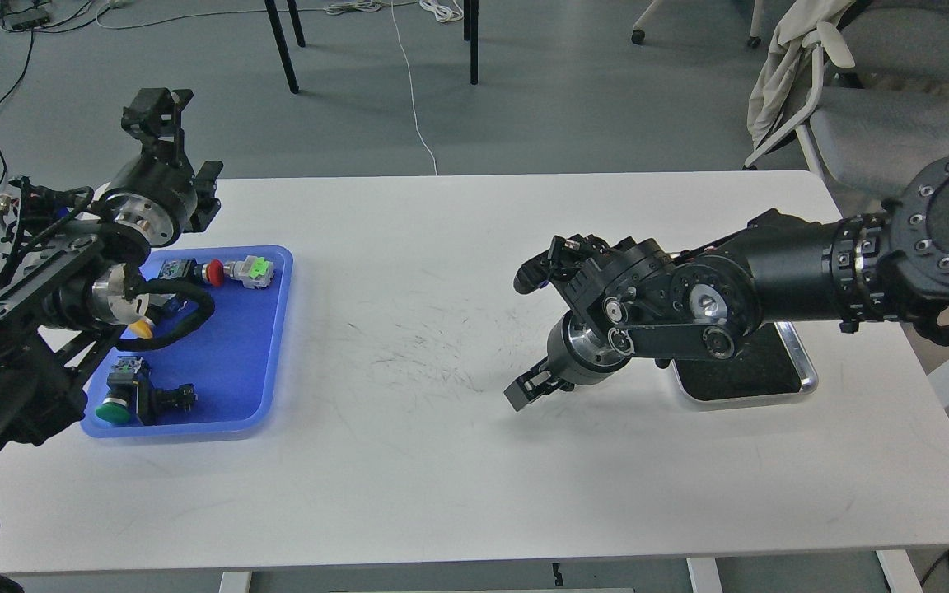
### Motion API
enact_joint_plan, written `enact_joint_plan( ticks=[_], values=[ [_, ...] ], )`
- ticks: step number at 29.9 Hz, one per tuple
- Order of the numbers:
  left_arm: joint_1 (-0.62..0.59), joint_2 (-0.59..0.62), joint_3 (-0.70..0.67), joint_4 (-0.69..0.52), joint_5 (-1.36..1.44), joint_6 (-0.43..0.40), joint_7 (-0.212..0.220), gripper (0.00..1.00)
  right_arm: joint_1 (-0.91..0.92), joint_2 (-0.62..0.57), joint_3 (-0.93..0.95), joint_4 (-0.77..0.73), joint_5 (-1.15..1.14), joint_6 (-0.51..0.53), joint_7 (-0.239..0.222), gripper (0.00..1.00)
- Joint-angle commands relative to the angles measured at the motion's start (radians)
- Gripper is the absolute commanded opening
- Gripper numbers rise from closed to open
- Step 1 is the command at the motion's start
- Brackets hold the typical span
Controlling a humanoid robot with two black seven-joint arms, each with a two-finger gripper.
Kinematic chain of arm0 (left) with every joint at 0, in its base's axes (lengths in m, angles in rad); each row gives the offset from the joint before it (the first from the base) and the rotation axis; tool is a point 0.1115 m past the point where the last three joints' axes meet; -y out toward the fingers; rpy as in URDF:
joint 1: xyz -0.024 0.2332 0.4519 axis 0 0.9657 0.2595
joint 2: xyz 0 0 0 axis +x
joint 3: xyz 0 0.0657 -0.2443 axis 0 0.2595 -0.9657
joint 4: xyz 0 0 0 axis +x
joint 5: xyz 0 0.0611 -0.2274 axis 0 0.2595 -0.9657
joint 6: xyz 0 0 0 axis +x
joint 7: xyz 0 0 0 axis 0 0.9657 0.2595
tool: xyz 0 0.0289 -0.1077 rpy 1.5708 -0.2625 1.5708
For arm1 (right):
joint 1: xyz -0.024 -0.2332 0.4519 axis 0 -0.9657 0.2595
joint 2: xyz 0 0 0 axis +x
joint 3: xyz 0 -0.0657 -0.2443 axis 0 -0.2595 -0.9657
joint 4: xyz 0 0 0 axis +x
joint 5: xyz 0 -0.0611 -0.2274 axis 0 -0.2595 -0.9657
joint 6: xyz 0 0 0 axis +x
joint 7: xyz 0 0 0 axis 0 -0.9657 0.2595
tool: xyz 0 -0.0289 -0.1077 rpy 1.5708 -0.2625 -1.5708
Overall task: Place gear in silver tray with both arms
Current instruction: 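Reach the right gripper to the second gear and grasp it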
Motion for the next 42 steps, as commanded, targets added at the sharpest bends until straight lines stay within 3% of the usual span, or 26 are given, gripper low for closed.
enact_joint_plan(
  ticks=[1,17,19,29,40,42],
  values=[
    [-0.001,-0.001,0.000,0.000,0.000,0.000,0.000,0.98,-0.003,0.001,-0.003,-0.005,-0.001,0.001,0.000,0.79],
    [-0.001,-0.001,0.000,0.000,0.000,0.004,0.000,0.98,-0.029,0.001,-0.021,-0.017,-0.018,0.001,0.000,0.70],
    [0.000,-0.001,0.000,0.000,0.000,0.004,0.000,0.98,-0.029,0.001,-0.023,-0.017,-0.024,0.001,0.000,0.64],
    [0.000,-0.001,0.000,0.000,0.000,0.004,0.000,0.98,-0.029,0.001,-0.033,-0.019,-0.039,0.003,0.002,0.52],
    [-0.001,-0.003,0.000,0.000,0.000,0.004,0.000,0.98,-0.030,0.001,-0.035,-0.031,-0.039,0.003,0.000,0.44],
    [-0.001,-0.003,0.000,0.000,0.000,0.004,0.000,0.98,-0.032,0.001,-0.035,-0.030,-0.039,0.003,0.002,0.36]
  ],
)
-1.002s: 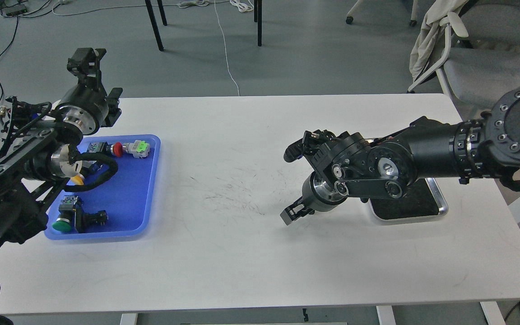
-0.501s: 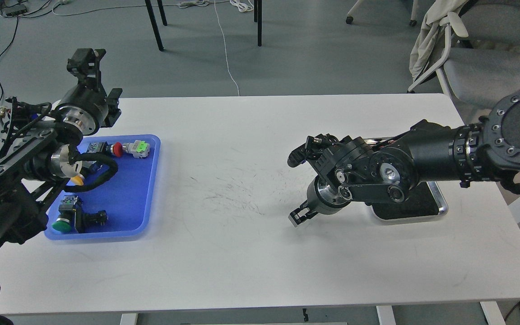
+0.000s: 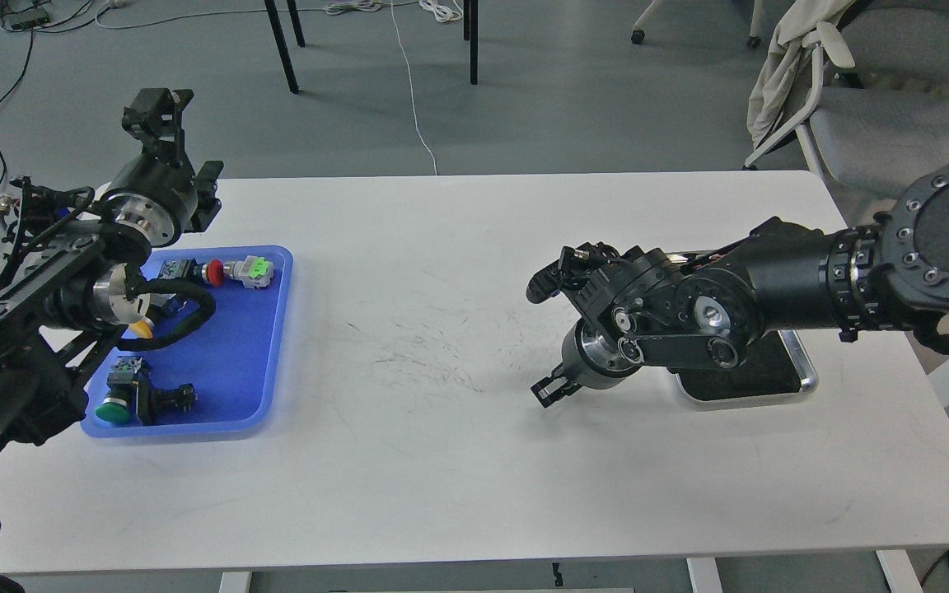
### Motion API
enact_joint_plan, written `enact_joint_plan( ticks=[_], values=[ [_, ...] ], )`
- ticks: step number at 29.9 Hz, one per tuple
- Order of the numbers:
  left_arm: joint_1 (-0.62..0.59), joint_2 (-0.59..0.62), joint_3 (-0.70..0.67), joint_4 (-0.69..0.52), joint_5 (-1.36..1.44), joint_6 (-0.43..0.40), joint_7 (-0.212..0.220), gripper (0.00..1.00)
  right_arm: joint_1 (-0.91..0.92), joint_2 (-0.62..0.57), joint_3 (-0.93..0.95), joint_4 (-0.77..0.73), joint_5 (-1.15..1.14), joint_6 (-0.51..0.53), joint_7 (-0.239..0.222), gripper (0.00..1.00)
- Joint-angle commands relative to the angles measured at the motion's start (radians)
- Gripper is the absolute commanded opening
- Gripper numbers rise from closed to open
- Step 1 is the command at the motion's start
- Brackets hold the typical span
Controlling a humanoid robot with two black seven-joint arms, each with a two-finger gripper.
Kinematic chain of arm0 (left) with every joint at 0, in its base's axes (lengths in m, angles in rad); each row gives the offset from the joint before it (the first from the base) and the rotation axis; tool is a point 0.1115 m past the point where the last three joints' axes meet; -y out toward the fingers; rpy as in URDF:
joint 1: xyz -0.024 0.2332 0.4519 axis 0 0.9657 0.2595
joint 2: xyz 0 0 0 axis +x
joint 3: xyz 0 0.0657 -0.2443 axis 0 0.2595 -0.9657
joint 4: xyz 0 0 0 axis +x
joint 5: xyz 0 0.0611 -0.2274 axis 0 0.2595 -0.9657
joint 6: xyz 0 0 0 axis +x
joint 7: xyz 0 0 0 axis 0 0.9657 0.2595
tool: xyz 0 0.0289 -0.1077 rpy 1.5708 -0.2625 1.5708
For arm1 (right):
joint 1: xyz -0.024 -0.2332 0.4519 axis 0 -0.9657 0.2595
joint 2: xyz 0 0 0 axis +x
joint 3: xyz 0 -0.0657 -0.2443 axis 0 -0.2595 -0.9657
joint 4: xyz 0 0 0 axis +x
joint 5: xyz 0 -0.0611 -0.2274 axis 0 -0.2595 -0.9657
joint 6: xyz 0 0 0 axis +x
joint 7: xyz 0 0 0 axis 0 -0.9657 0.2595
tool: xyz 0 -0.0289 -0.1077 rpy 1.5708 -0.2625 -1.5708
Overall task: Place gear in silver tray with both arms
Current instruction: 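Reach the right gripper to the second gear and grasp it, then carry the gear with the right gripper and lower it into the silver tray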
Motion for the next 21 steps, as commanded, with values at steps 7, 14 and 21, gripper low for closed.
enact_joint_plan(
  ticks=[7,14,21],
  values=[
    [0.001,0.001,0.000,0.000,0.000,0.000,0.000,0.98,-0.012,0.000,0.000,-0.001,0.000,0.003,0.006,0.24],
    [0.001,0.003,0.000,0.000,0.000,0.000,0.000,0.98,-0.004,0.000,0.005,-0.003,0.002,0.002,0.009,0.03],
    [-0.001,0.001,0.002,0.000,0.002,0.000,0.000,0.98,0.092,-0.095,0.067,0.029,0.014,0.002,0.010,0.02]
  ],
)
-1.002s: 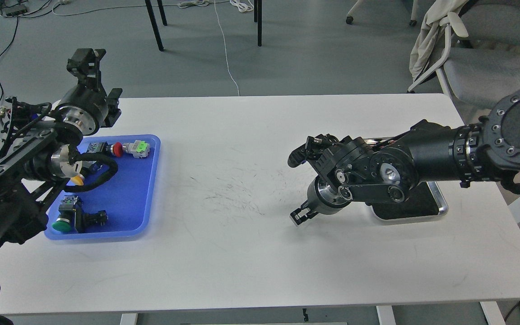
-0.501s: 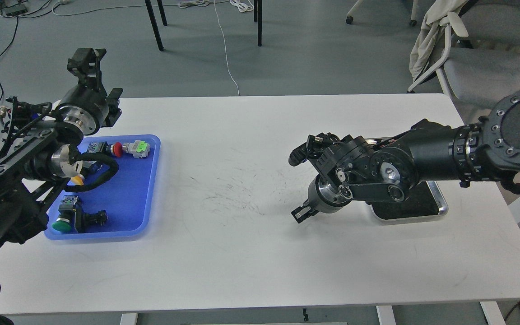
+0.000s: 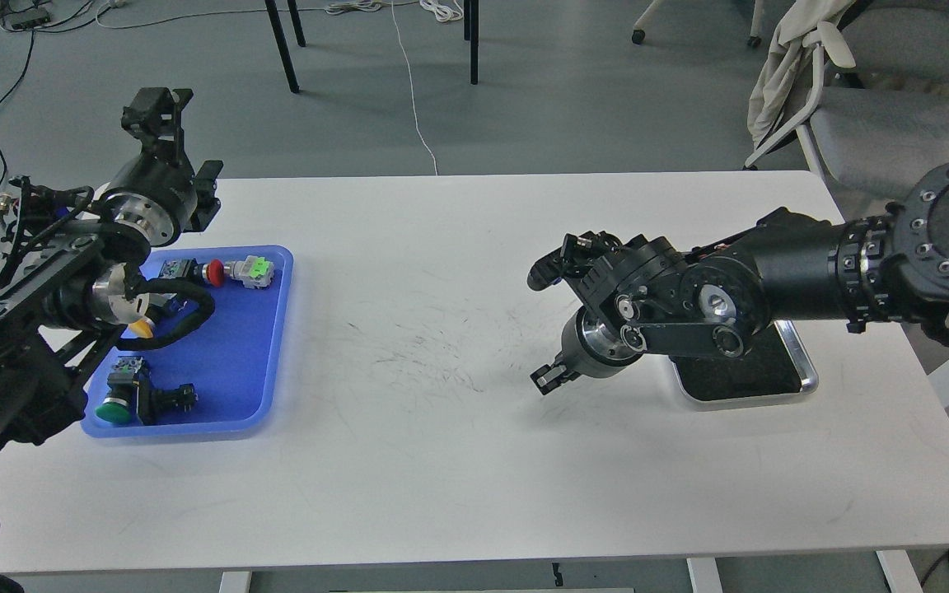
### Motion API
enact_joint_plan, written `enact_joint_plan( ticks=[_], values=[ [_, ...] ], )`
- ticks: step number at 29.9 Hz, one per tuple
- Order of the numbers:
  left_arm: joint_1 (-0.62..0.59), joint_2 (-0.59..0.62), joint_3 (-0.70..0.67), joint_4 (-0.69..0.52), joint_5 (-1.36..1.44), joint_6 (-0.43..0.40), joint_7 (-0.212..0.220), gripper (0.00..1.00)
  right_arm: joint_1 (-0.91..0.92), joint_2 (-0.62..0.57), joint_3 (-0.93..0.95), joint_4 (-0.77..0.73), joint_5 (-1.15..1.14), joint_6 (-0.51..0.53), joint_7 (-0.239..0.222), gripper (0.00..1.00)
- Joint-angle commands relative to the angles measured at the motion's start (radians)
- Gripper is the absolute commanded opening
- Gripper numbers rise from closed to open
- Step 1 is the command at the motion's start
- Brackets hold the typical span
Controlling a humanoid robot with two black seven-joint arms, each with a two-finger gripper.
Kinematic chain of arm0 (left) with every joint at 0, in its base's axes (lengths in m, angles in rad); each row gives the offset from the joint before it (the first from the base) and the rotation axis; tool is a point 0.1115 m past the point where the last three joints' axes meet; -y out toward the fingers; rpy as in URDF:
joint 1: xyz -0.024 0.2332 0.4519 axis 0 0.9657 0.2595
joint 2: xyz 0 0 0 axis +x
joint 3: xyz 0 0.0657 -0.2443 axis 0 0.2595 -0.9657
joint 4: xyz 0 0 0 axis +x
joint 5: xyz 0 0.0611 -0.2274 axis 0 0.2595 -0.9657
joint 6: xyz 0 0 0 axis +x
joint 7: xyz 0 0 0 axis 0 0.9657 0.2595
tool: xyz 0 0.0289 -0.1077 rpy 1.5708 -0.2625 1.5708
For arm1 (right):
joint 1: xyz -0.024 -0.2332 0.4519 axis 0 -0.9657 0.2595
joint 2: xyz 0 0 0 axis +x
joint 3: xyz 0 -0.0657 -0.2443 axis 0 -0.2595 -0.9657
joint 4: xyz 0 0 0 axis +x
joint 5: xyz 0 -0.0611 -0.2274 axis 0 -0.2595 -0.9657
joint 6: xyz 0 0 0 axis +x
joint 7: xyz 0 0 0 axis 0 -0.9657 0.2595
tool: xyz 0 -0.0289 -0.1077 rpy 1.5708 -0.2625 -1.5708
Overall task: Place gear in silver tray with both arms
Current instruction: 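Carry the gear with the right gripper and lower it into the silver tray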
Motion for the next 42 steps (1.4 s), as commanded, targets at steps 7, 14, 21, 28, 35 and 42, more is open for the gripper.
enact_joint_plan(
  ticks=[7,14,21,28,35,42],
  values=[
    [-0.003,-0.010,0.005,0.000,0.000,0.023,0.000,0.98,0.163,-0.299,0.104,0.091,-0.006,0.008,0.000,0.02],
    [-0.012,-0.015,0.005,0.000,0.000,0.026,0.000,0.98,0.109,-0.545,0.096,0.105,-0.295,0.008,0.005,0.02],
    [-0.015,-0.019,0.005,0.000,0.000,0.029,0.002,0.98,-0.044,-0.562,0.098,0.117,-0.487,-0.008,0.005,0.02],
    [-0.017,-0.018,0.005,-0.002,0.000,0.029,0.002,0.98,-0.138,-0.525,0.095,0.056,-0.639,-0.055,0.005,0.02],
    [-0.017,-0.016,0.005,-0.003,0.000,0.029,0.002,0.98,-0.205,-0.458,0.093,-0.010,-0.696,-0.077,0.003,0.02],
    [-0.017,-0.016,0.005,-0.017,0.000,0.029,0.002,0.98,-0.222,-0.435,0.090,-0.021,-0.704,-0.083,0.005,0.04]
  ],
)
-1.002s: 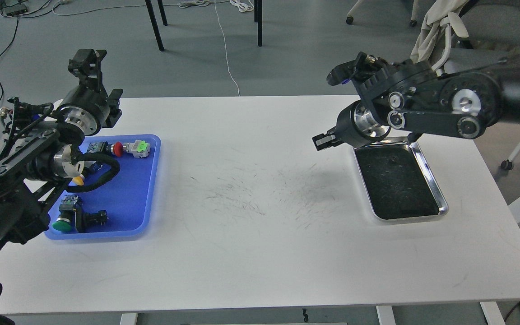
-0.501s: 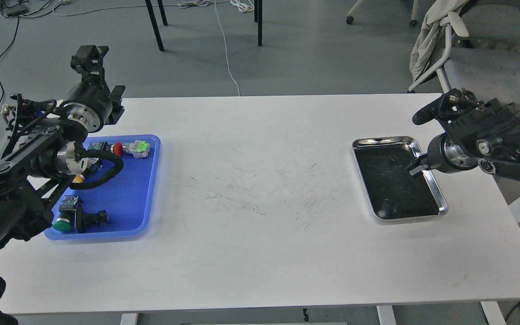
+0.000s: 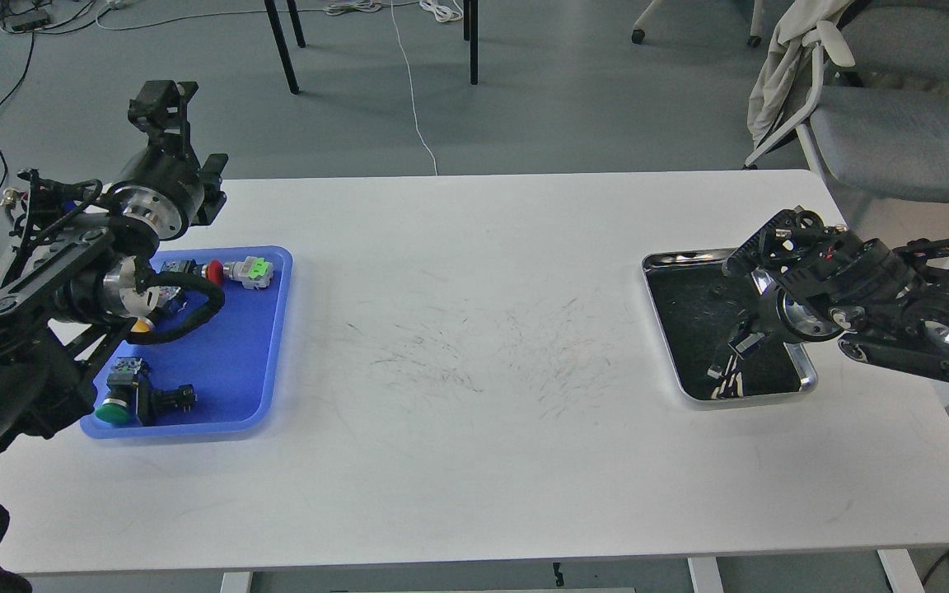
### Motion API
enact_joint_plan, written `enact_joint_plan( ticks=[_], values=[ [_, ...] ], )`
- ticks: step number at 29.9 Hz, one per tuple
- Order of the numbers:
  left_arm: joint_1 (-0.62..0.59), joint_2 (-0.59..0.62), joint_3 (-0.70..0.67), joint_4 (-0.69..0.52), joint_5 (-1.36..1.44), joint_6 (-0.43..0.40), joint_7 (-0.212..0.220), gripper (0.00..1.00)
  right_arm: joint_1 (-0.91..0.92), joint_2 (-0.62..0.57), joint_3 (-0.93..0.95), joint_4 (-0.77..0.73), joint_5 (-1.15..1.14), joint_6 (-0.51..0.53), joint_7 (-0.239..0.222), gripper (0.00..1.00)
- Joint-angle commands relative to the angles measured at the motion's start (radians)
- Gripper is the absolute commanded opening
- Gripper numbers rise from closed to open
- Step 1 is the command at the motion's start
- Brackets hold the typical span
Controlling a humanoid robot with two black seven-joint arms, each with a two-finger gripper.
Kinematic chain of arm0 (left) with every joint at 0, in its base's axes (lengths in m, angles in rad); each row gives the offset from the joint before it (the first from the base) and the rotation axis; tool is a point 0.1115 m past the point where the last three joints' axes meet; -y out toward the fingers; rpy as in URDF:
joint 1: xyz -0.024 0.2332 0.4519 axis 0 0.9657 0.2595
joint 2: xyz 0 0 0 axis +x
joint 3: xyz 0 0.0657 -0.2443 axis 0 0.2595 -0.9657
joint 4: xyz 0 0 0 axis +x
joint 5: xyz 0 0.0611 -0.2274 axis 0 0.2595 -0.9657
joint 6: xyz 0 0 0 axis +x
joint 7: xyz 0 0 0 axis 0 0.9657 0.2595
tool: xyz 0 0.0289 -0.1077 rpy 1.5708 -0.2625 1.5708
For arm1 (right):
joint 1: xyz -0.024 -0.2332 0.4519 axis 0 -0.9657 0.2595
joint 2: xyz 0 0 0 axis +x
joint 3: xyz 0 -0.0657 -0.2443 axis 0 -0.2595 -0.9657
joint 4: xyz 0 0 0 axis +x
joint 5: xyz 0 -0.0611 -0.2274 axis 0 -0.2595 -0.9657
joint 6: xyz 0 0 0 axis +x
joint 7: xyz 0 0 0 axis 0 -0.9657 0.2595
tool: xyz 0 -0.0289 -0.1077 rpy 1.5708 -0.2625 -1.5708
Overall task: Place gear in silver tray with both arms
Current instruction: 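Carry the gear with the right gripper and lower it into the silver tray, then open the right gripper and raise it away from the silver tray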
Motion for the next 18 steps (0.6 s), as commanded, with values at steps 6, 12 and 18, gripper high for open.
enact_joint_plan(
  ticks=[6,12,18],
  values=[
    [0.000,-0.001,0.000,-0.010,0.000,0.000,0.000,0.98,-0.016,0.012,-0.001,-0.008,-0.004,0.000,0.001,0.40],
    [0.002,0.001,0.000,-0.010,0.000,0.000,0.000,0.98,-0.011,0.010,0.020,-0.005,0.016,-0.003,0.001,0.81],
    [0.000,0.001,0.000,-0.010,0.001,0.000,0.000,0.98,0.002,0.001,0.102,-0.002,0.085,-0.002,0.001,0.93]
  ],
)
